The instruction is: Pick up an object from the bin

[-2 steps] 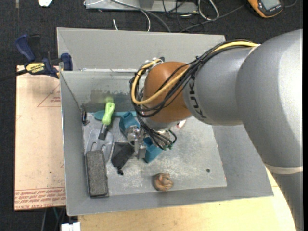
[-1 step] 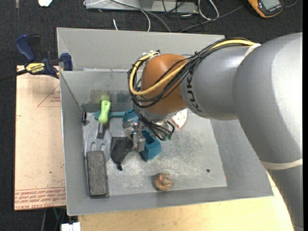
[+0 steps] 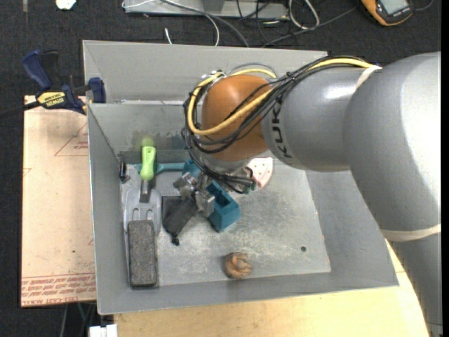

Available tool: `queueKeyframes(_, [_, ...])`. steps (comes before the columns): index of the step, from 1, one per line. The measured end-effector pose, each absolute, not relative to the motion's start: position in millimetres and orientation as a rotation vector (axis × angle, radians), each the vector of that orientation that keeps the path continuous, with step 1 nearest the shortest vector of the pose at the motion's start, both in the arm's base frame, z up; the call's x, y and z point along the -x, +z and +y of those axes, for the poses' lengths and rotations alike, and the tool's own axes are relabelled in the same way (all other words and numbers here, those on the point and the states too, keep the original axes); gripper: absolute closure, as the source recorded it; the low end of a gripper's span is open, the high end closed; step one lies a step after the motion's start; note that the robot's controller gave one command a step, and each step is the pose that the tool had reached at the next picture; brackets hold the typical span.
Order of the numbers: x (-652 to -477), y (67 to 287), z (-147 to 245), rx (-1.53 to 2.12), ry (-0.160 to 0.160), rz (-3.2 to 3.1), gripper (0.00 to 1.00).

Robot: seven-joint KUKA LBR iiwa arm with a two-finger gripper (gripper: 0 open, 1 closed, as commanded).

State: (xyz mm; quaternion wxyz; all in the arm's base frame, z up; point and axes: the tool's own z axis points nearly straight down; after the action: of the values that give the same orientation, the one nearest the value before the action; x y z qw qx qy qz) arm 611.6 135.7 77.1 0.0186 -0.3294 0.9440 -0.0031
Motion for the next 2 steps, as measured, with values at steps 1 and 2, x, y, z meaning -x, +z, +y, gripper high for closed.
queueKeyframes(1, [-607.7, 131.4, 127.1, 1.081, -0.007, 2.917, 1.00])
queueKeyframes(2, [-617.4, 130.1, 129.5, 0.722, -0.002, 3.011, 1.00])
